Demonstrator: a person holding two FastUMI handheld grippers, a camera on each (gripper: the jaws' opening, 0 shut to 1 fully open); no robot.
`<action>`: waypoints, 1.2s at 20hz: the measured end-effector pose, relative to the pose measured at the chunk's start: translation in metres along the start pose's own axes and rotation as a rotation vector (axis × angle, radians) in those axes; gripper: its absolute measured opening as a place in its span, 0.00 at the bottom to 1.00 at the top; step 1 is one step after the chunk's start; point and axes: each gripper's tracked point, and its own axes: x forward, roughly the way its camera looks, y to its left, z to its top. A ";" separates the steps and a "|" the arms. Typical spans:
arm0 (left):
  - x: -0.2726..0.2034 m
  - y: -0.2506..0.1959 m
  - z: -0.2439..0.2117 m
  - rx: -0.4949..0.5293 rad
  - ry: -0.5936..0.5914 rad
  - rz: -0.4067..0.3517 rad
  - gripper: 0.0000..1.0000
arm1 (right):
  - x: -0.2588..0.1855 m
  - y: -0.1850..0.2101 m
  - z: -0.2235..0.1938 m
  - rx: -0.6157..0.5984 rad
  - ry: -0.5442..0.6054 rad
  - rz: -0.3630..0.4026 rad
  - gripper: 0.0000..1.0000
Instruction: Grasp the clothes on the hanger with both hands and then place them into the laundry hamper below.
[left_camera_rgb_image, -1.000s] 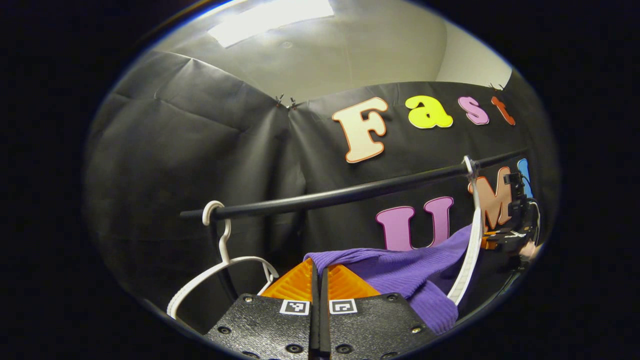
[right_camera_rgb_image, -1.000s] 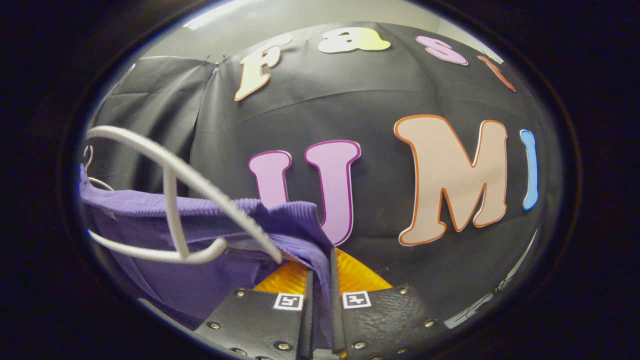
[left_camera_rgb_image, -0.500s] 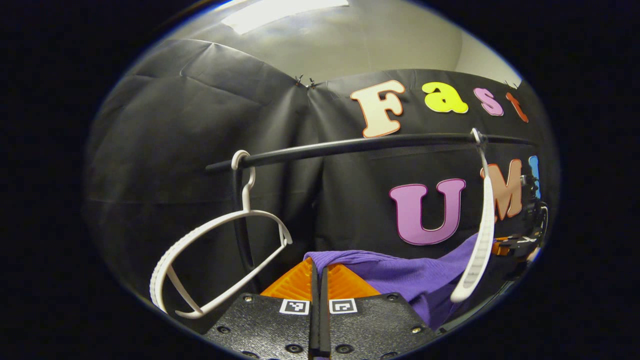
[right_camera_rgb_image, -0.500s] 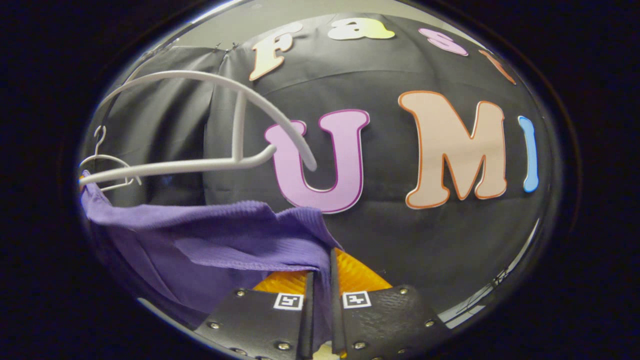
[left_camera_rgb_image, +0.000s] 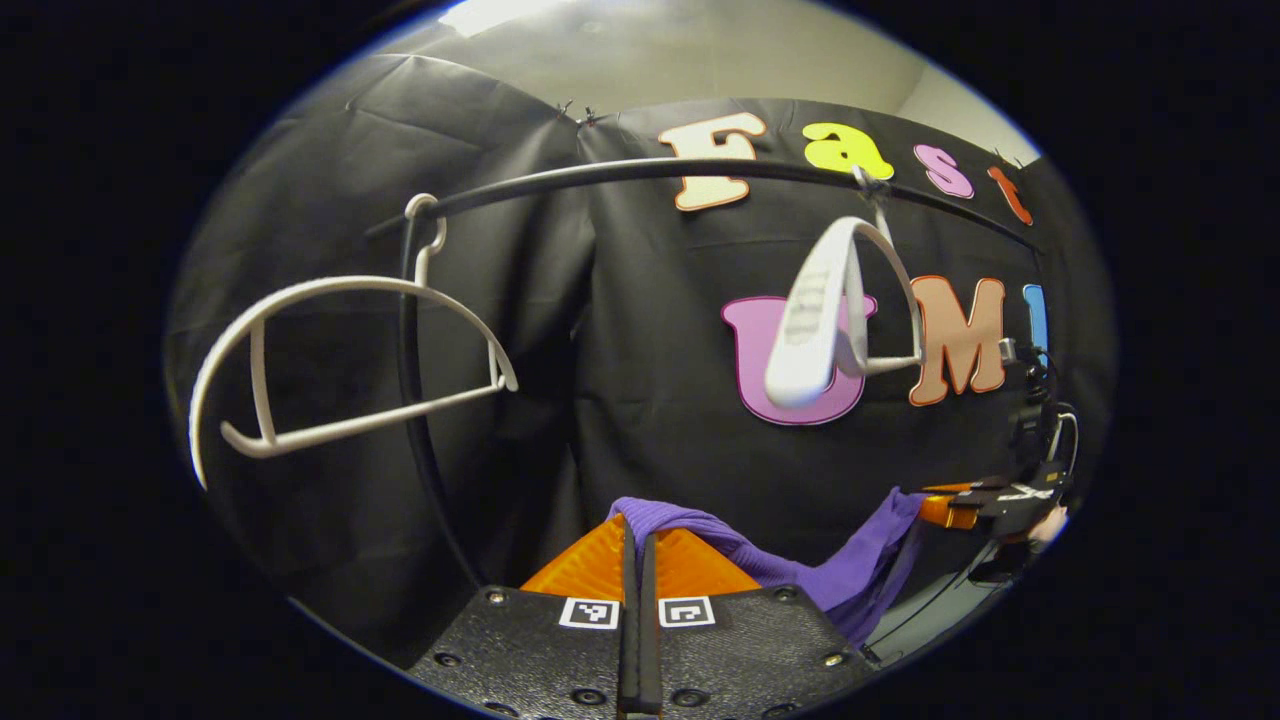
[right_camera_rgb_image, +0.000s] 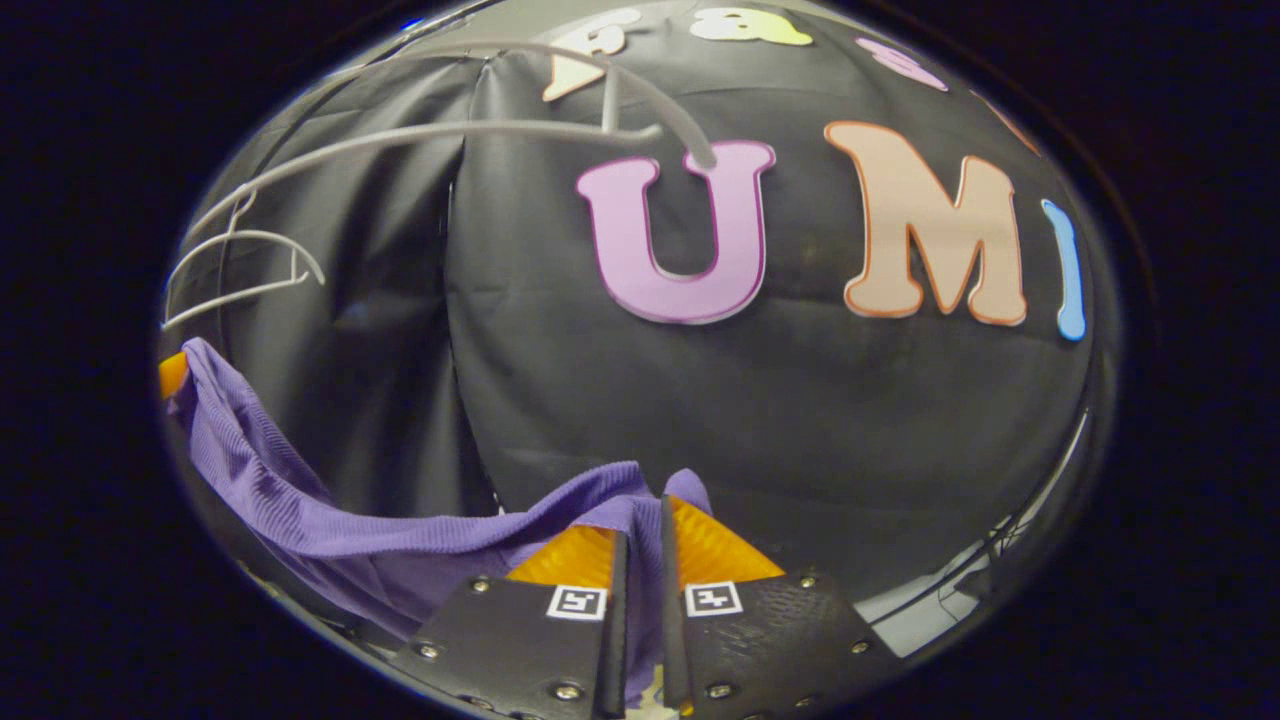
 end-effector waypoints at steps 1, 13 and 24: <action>-0.001 -0.006 -0.010 -0.015 0.017 -0.005 0.00 | -0.001 0.002 -0.018 -0.003 0.034 0.003 0.15; -0.012 -0.113 -0.170 0.021 0.410 -0.215 0.22 | -0.012 0.010 -0.146 -0.073 0.310 0.045 0.15; -0.031 -0.134 -0.254 0.027 0.587 -0.293 0.73 | -0.031 -0.006 -0.147 -0.053 0.307 0.017 0.15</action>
